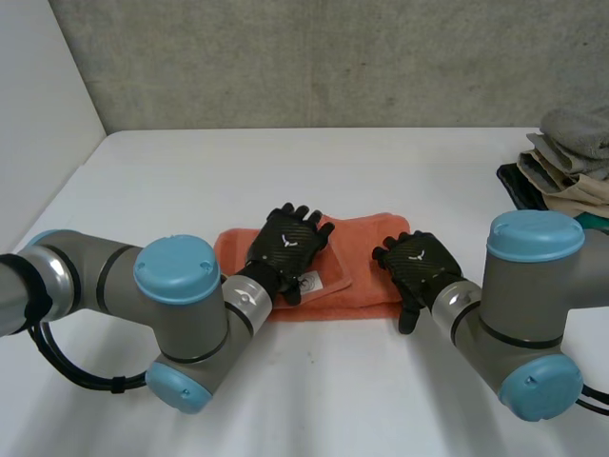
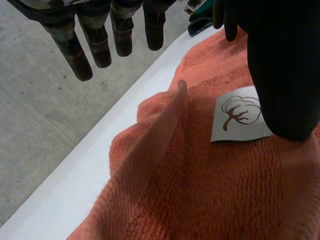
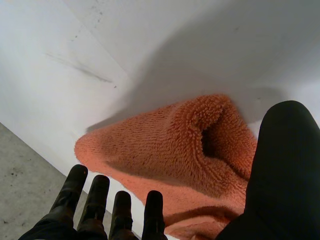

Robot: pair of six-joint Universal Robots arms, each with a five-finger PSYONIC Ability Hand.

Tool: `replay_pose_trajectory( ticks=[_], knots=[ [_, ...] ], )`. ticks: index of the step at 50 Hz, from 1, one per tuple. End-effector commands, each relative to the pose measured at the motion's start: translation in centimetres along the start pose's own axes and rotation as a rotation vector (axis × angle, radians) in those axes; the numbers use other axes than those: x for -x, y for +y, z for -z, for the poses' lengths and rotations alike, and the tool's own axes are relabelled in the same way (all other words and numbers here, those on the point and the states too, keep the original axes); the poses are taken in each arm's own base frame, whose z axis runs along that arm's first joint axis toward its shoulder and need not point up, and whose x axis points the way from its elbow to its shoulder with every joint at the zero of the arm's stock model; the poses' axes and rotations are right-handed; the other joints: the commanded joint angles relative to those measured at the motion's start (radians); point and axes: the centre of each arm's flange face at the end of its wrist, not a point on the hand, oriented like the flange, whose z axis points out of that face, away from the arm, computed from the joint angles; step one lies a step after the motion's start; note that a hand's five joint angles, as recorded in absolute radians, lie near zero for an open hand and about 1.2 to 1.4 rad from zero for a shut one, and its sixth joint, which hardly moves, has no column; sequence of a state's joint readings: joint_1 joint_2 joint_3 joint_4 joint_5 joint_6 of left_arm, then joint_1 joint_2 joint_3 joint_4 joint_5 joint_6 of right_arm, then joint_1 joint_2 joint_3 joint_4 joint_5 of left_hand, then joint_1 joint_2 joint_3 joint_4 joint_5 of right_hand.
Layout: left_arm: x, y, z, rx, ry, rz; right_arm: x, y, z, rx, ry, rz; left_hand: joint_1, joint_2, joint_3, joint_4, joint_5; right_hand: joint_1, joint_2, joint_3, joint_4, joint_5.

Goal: Fold the laundry.

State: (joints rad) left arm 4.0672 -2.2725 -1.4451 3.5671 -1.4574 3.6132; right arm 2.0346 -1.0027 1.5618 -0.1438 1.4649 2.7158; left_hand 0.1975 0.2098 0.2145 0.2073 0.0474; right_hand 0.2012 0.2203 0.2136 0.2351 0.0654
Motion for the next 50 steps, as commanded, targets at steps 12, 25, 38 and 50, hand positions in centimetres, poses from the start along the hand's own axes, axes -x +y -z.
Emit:
replay_pose_trajectory(
  ticks=[12, 25, 38, 50],
  knots=[
    [0.2, -1.3, 1.1, 0.003, 0.007, 0.020, 0.3, 0.5, -0.3, 0.010, -0.004, 0.002, 0.037, 0.024, 0.020, 0.027, 0.012, -0.027, -0.046, -0.039, -0.061, -0.065],
    [-0.8, -0.7, 1.2, 0.021, 0.033, 0.047, 0.3, 0.5, -0.3, 0.012, -0.001, 0.004, 0.039, 0.027, 0.022, 0.030, 0.015, -0.027, -0.046, -0.039, -0.061, -0.065],
    [2.3, 0.5, -1.5, 0.020, -0.072, 0.053, 0.3, 0.6, -0.3, 0.013, -0.002, 0.003, 0.063, 0.051, 0.046, 0.053, 0.039, -0.027, -0.046, -0.039, -0.061, -0.065],
    [12.9, 3.2, -4.5, 0.032, -0.475, 0.059, 0.3, 0.6, -0.2, 0.015, -0.002, 0.004, 0.113, 0.101, 0.096, 0.103, 0.088, -0.013, -0.033, -0.026, -0.047, -0.052]
  ],
)
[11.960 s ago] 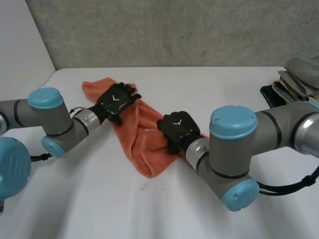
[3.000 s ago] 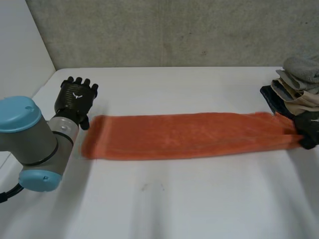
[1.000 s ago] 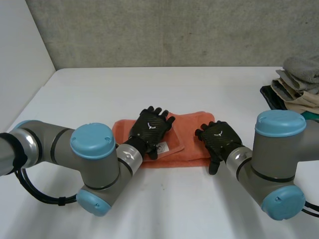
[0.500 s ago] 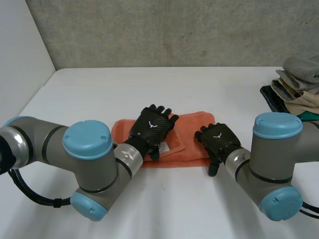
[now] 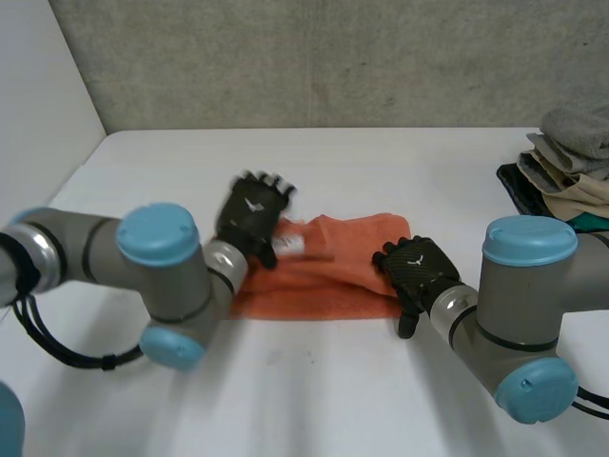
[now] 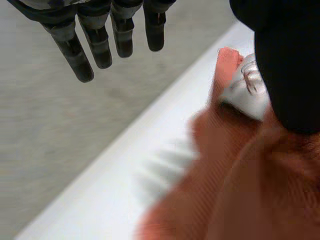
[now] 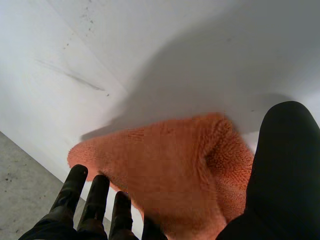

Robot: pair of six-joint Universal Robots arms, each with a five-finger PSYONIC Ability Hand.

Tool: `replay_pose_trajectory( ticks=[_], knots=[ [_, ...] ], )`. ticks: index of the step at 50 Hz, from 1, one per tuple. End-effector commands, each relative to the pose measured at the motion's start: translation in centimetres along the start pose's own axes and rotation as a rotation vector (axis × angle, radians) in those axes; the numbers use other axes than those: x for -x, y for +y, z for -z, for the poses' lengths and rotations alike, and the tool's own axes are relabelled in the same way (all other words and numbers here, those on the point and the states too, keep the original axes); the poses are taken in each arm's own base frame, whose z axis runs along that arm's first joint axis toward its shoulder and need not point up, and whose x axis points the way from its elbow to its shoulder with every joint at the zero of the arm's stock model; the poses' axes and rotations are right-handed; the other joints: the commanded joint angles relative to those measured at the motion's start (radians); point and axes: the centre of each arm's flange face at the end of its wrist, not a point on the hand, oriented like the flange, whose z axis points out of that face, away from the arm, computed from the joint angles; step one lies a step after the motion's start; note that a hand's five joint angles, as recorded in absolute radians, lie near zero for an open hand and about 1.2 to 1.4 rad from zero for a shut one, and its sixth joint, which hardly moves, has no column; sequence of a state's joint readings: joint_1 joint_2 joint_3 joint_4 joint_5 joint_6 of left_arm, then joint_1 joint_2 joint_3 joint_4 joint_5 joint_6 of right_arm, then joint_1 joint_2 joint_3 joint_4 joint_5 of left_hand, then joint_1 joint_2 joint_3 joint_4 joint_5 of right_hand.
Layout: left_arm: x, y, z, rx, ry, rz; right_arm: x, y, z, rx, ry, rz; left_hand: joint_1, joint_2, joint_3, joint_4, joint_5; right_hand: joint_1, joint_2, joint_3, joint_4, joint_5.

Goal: Fold the laundry.

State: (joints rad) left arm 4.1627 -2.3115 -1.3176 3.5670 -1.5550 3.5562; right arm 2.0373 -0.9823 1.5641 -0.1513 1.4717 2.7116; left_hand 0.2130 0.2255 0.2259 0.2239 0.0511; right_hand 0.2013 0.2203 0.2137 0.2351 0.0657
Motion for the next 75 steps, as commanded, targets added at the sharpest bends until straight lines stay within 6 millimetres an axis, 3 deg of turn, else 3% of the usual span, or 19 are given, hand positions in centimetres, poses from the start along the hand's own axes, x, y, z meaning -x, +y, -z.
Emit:
replay_pose_trajectory(
  ticks=[1, 8, 14, 20, 25, 30, 35, 45, 49, 52, 57, 59, 60, 64, 66, 67, 69, 73, 75],
  knots=[
    [6.9, 2.8, -3.4, 0.035, -0.278, -0.008, 0.0, -0.1, 0.1, -0.002, 0.001, 0.000, 0.094, 0.082, 0.082, 0.084, 0.082, -0.014, -0.033, -0.026, -0.047, -0.052],
    [6.8, 3.5, -2.3, 0.073, -0.271, -0.010, 0.1, -0.1, 0.3, 0.000, -0.002, 0.000, 0.071, 0.058, 0.058, 0.060, 0.058, -0.008, -0.027, -0.020, -0.041, -0.047],
    [4.9, 0.5, -0.7, 0.008, -0.206, -0.008, 0.1, 0.0, 0.3, -0.004, -0.007, 0.000, 0.036, 0.023, 0.023, 0.025, 0.023, 0.066, 0.047, 0.053, 0.032, 0.027],
    [3.8, -0.2, 0.7, 0.006, -0.173, -0.011, 0.0, 0.0, -0.2, -0.022, 0.009, 0.003, 0.027, 0.014, 0.014, 0.016, 0.014, 0.180, 0.161, 0.167, 0.146, 0.141],
    [3.5, -1.1, 1.6, -0.004, -0.162, -0.011, -0.4, 0.0, -0.3, -0.039, 0.025, 0.002, 0.027, 0.014, 0.014, 0.016, 0.014, 0.423, 0.404, 0.411, 0.390, 0.385],
    [2.2, -1.9, 2.4, -0.024, -0.135, -0.012, -0.6, -0.3, -0.5, -0.079, 0.036, 0.007, 0.012, 0.000, -0.001, 0.001, 0.000, 1.193, 1.174, 1.180, 1.159, 1.154],
    [2.2, -2.1, 3.0, -0.032, -0.136, -0.013, -0.5, 0.3, -0.1, -0.054, 0.032, 0.074, 0.012, 0.000, -0.001, 0.001, 0.000, 1.195, 1.176, 1.183, 1.161, 1.156],
    [3.2, -3.6, 5.2, -0.046, -0.150, -0.014, -7.6, 0.8, 2.2, 0.084, 0.187, 0.370, 0.003, -0.009, -0.009, -0.007, -0.009, 1.195, 1.176, 1.183, 1.161, 1.156],
    [3.5, -4.4, 5.9, -0.062, -0.155, -0.014, -8.4, -0.6, 2.1, 0.054, 0.207, 0.478, 0.001, -0.012, -0.012, -0.010, -0.012, 1.195, 1.176, 1.183, 1.161, 1.156],
    [3.7, -4.8, 6.1, -0.071, -0.161, -0.013, -7.6, -2.6, 2.1, -0.016, 0.204, 0.523, 0.001, -0.012, -0.012, -0.010, -0.012, 1.195, 1.176, 1.183, 1.161, 1.156],
    [3.9, -5.4, 6.2, -0.088, -0.170, -0.010, 0.3, -8.1, 3.0, -0.335, 0.019, 0.630, 0.001, -0.012, -0.012, -0.010, -0.012, 1.195, 1.176, 1.183, 1.161, 1.156],
    [4.0, -5.5, 6.2, -0.090, -0.172, -0.009, 2.9, -8.5, 3.2, -0.414, -0.061, 0.652, 0.001, -0.012, -0.012, -0.010, -0.012, 1.195, 1.176, 1.183, 1.161, 1.156],
    [4.0, -5.6, 6.2, -0.092, -0.175, -0.008, 5.9, -7.7, 3.3, -0.463, -0.166, 0.668, 0.001, -0.012, -0.012, -0.010, -0.012, 1.195, 1.176, 1.183, 1.161, 1.156],
    [4.0, -5.8, 6.1, -0.100, -0.176, -0.003, 10.6, -5.5, 4.0, -0.511, -0.329, 0.699, 0.001, -0.012, -0.012, -0.010, -0.012, 1.195, 1.176, 1.183, 1.161, 1.156],
    [4.0, -5.9, 6.0, -0.102, -0.177, 0.002, 11.1, -5.4, 4.3, -0.513, -0.339, 0.694, 0.003, -0.009, -0.010, -0.007, -0.009, 1.045, 1.026, 1.032, 1.011, 1.006],
    [4.0, -6.0, 6.0, -0.108, -0.177, 0.010, 11.0, -5.4, 4.3, -0.506, -0.330, 0.683, 0.006, -0.006, -0.007, -0.005, -0.006, 0.558, 0.539, 0.546, 0.524, 0.519],
    [4.0, -6.3, 5.9, -0.118, -0.178, 0.021, 10.6, -5.4, 4.1, -0.486, -0.308, 0.668, 0.009, -0.003, -0.004, -0.002, -0.003, -0.002, -0.021, -0.014, -0.036, -0.041],
    [3.8, -7.4, 5.6, -0.150, -0.171, 0.078, 8.4, -6.3, 3.7, -0.400, -0.199, 0.460, 0.015, 0.003, 0.002, 0.004, 0.003, -0.027, -0.046, -0.039, -0.061, -0.066],
    [3.6, -8.0, 5.6, -0.168, -0.164, 0.104, 3.9, -7.5, 3.3, -0.360, -0.074, 0.221, 0.015, 0.003, 0.002, 0.004, 0.003, -0.027, -0.046, -0.039, -0.061, -0.066]
  ],
)
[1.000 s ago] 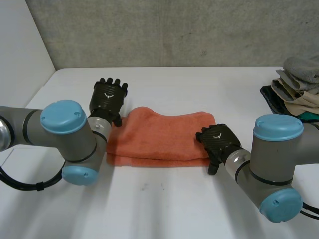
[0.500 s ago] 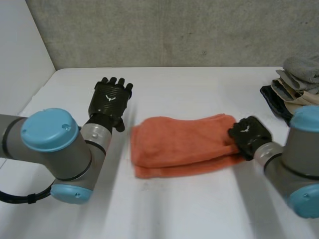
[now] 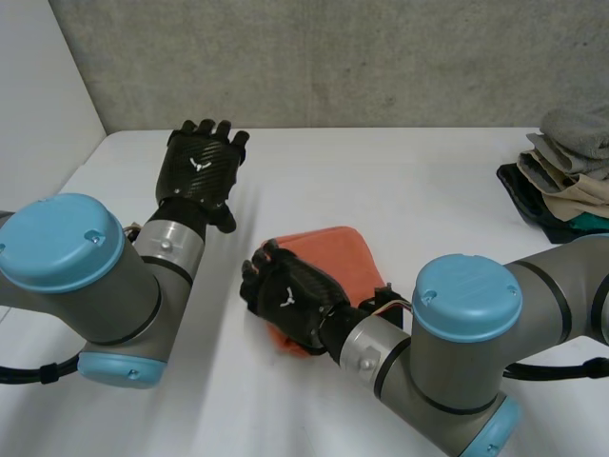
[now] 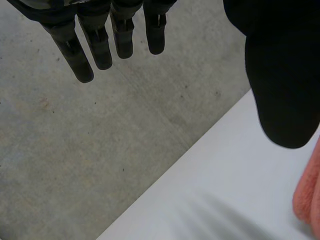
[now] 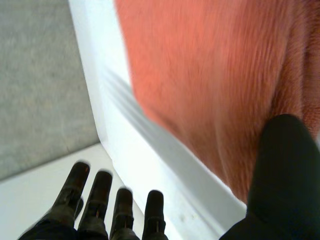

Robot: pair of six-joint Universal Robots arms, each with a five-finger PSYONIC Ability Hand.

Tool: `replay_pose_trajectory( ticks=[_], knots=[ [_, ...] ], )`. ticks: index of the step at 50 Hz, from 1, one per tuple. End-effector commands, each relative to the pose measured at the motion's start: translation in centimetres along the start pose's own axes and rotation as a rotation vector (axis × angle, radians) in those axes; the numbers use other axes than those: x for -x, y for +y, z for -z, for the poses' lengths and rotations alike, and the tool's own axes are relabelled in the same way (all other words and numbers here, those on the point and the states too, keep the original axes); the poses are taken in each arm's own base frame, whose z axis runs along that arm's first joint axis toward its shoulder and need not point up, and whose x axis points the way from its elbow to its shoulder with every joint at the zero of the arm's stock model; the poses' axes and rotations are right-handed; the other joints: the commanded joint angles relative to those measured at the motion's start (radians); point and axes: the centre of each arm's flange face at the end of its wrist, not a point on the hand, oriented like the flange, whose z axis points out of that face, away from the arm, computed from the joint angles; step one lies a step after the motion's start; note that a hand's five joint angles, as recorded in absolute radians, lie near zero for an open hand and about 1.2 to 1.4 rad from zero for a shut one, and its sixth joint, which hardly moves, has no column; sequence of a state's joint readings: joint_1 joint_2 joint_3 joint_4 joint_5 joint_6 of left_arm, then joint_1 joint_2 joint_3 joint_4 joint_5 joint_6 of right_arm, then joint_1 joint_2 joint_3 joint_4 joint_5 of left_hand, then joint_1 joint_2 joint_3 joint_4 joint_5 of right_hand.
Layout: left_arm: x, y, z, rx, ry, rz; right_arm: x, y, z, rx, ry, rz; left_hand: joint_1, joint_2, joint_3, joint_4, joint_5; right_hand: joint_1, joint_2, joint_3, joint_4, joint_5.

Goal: Fold the laundry.

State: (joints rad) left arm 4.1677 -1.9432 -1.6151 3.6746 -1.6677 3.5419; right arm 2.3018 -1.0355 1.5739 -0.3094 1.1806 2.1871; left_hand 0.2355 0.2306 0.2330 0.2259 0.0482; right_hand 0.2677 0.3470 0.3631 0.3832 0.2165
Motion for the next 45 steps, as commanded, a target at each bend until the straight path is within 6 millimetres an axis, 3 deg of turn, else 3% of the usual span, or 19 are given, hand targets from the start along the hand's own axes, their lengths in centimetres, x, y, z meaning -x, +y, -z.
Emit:
replay_pose_trajectory(
  ticks=[1, 3, 4, 6, 11, 18, 26, 29, 35, 40, 45],
  knots=[
    [-0.8, -1.9, -0.5, -0.051, 0.015, 0.103, -8.1, 3.3, 2.1, 0.159, 0.343, -0.449, -0.007, -0.002, -0.005, 0.002, 0.005, -0.093, -0.172, -0.189, -0.209, -0.217],
    [-1.8, -2.5, -0.2, -0.056, 0.046, 0.142, -11.6, 5.2, 3.8, 0.149, 0.470, -0.656, -0.002, 0.003, 0.001, 0.008, 0.011, -0.093, -0.172, -0.189, -0.209, -0.217],
    [-2.2, -2.7, 0.0, -0.053, 0.059, 0.155, -12.3, 5.8, 4.2, 0.144, 0.495, -0.717, -0.001, 0.003, 0.001, 0.008, 0.011, -0.093, -0.172, -0.189, -0.209, -0.217],
    [-3.3, -3.1, 0.6, -0.037, 0.099, 0.194, -13.0, 7.2, 5.1, 0.157, 0.501, -0.881, 0.019, 0.024, 0.021, 0.029, 0.032, -0.093, -0.172, -0.189, -0.209, -0.217],
    [-5.7, -1.9, 1.7, 0.068, 0.177, 0.275, -13.6, 7.6, 5.6, 0.203, 0.412, -1.005, 0.028, 0.033, 0.030, 0.037, 0.041, -0.093, -0.172, -0.189, -0.209, -0.217],
    [-8.1, 2.1, 3.3, 0.304, 0.224, 0.269, -11.5, 10.2, 3.2, 0.374, 0.249, -1.076, 0.069, 0.074, 0.071, 0.078, 0.082, -0.093, -0.172, -0.189, -0.209, -0.217],
    [-8.3, 5.1, 3.9, 0.430, 0.179, 0.192, -9.4, 11.6, 1.5, 0.439, 0.155, -1.032, 0.069, 0.074, 0.072, 0.079, 0.082, -0.093, -0.172, -0.189, -0.209, -0.217],
    [-8.2, 5.4, 4.0, 0.437, 0.184, 0.172, -8.3, 11.9, 1.0, 0.463, 0.119, -0.982, 0.069, 0.074, 0.072, 0.079, 0.082, -0.093, -0.172, -0.189, -0.209, -0.217],
    [-7.8, 5.0, 3.5, 0.421, 0.183, 0.164, -7.9, 11.5, 0.7, 0.478, 0.101, -0.871, 0.069, 0.074, 0.072, 0.079, 0.082, -0.093, -0.172, -0.189, -0.209, -0.217],
    [-8.2, 3.9, 3.4, 0.379, 0.236, 0.172, -10.3, 8.8, 1.3, 0.422, 0.173, -0.808, 0.063, 0.068, 0.066, 0.073, 0.076, -0.093, -0.172, -0.189, -0.209, -0.217],
    [-6.3, -2.4, 2.8, 0.185, 0.294, 0.209, -12.2, 6.8, 2.5, 0.332, 0.265, -0.752, 0.069, 0.074, 0.072, 0.079, 0.082, -0.093, -0.172, -0.189, -0.209, -0.217]
  ],
)
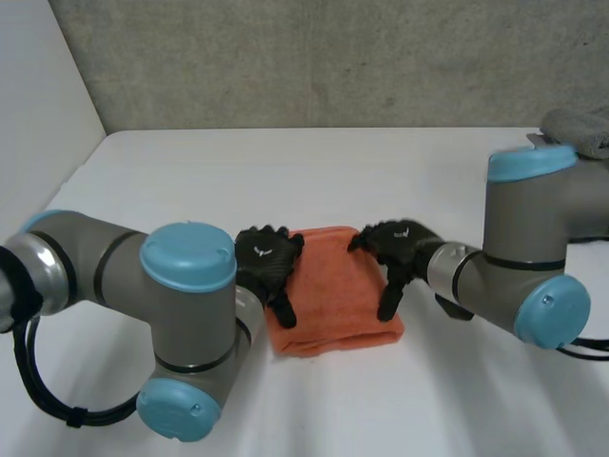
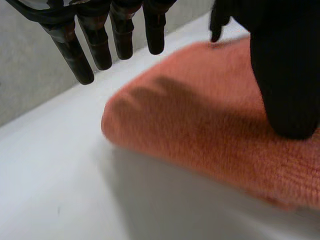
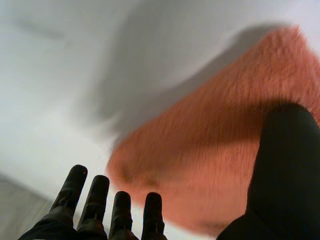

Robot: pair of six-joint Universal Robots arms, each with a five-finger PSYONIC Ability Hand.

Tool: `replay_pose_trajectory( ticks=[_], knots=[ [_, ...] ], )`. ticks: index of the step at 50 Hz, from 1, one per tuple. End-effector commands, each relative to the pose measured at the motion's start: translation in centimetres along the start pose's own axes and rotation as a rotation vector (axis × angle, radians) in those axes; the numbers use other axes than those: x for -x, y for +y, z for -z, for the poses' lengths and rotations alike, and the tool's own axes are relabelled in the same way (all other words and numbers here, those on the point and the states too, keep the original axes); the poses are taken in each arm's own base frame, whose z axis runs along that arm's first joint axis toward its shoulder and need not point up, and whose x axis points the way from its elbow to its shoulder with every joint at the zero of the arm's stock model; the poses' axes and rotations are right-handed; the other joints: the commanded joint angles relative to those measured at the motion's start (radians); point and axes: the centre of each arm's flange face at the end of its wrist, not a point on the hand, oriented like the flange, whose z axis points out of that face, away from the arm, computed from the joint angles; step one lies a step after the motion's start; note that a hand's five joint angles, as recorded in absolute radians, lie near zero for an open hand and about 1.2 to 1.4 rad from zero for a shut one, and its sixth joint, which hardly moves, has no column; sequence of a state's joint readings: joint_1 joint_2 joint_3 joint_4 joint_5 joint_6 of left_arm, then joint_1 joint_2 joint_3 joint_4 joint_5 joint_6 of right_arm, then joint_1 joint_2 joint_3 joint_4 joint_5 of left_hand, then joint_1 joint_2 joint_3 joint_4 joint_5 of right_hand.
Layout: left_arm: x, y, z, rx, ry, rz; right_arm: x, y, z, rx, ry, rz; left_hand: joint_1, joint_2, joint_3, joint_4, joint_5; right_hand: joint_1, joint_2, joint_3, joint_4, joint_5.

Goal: Fold the laundry.

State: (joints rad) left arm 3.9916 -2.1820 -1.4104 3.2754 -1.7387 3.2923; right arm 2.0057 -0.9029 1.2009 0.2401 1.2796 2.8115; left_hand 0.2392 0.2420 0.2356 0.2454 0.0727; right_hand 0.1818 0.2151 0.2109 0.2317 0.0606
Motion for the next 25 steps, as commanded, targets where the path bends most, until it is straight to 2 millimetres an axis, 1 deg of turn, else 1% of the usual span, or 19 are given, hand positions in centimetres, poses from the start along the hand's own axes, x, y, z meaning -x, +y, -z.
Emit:
replay_pose_trajectory(
  ticks=[1, 2, 3, 5, 6, 7, 10, 11, 16, 18, 19, 23, 25],
  knots=[
    [0.3, -6.9, 2.4, -0.214, 0.112, 0.004, -0.2, -3.2, 2.8, -0.159, 0.075, 0.041, 0.068, 0.065, 0.072, 0.062, 0.060, -0.007, -0.041, -0.036, -0.057, -0.061],
    [0.5, -7.7, 2.7, -0.237, 0.126, 0.008, -0.1, -3.2, 3.1, -0.174, 0.081, 0.046, 0.071, 0.068, 0.075, 0.065, 0.063, -0.007, -0.041, -0.036, -0.057, -0.061],
    [1.2, -9.1, 3.3, -0.282, 0.143, 0.008, 0.0, -3.3, 3.4, -0.194, 0.086, 0.053, 0.077, 0.074, 0.081, 0.071, 0.069, -0.007, -0.041, -0.036, -0.057, -0.061],
    [2.0, -10.4, 3.7, -0.317, 0.162, 0.006, 0.5, -3.8, 4.8, -0.254, 0.103, 0.085, 0.080, 0.077, 0.084, 0.074, 0.072, -0.007, -0.041, -0.036, -0.057, -0.061],
    [2.3, -10.9, 4.0, -0.332, 0.177, 0.006, 0.7, -3.6, 5.1, -0.261, 0.107, 0.089, 0.092, 0.089, 0.095, 0.085, 0.084, -0.007, -0.041, -0.036, -0.057, -0.061],
    [2.2, -11.5, 4.9, -0.343, 0.233, -0.004, 1.4, -3.2, 5.8, -0.274, 0.103, 0.098, 0.115, 0.112, 0.119, 0.109, 0.107, -0.007, -0.041, -0.036, -0.057, -0.061],
    [2.0, -12.2, 6.2, -0.343, 0.328, -0.021, 2.7, -1.8, 6.1, -0.269, 0.080, 0.109, 0.118, 0.115, 0.122, 0.112, 0.110, -0.007, -0.041, -0.036, -0.057, -0.061],
    [1.9, -12.3, 6.8, -0.331, 0.387, -0.022, 3.8, -0.7, 6.1, -0.264, 0.058, 0.118, 0.121, 0.118, 0.125, 0.115, 0.113, -0.007, -0.041, -0.036, -0.057, -0.061],
    [2.1, -11.9, 7.6, -0.291, 0.502, -0.022, 7.0, 1.4, 5.8, -0.291, 0.002, 0.179, 0.118, 0.115, 0.122, 0.112, 0.110, -0.007, -0.041, -0.036, -0.057, -0.061],
    [2.1, -12.0, 7.8, -0.295, 0.523, -0.022, 7.6, 2.3, 5.4, -0.288, -0.003, 0.194, 0.118, 0.115, 0.122, 0.112, 0.110, -0.007, -0.041, -0.036, -0.057, -0.061],
    [2.1, -12.2, 8.1, -0.302, 0.534, -0.023, 7.8, 3.3, 4.9, -0.270, 0.000, 0.206, 0.115, 0.112, 0.119, 0.109, 0.107, -0.007, -0.041, -0.036, -0.057, -0.061],
    [2.4, -12.9, 8.5, -0.328, 0.522, -0.026, 8.0, 4.9, 3.9, -0.234, 0.018, 0.235, 0.115, 0.112, 0.119, 0.109, 0.107, -0.007, -0.041, -0.036, -0.057, -0.061],
    [2.5, -13.1, 8.7, -0.336, 0.516, -0.029, 8.1, 5.2, 3.6, -0.228, 0.018, 0.246, 0.115, 0.112, 0.119, 0.109, 0.107, -0.007, -0.041, -0.036, -0.057, -0.061]
  ],
)
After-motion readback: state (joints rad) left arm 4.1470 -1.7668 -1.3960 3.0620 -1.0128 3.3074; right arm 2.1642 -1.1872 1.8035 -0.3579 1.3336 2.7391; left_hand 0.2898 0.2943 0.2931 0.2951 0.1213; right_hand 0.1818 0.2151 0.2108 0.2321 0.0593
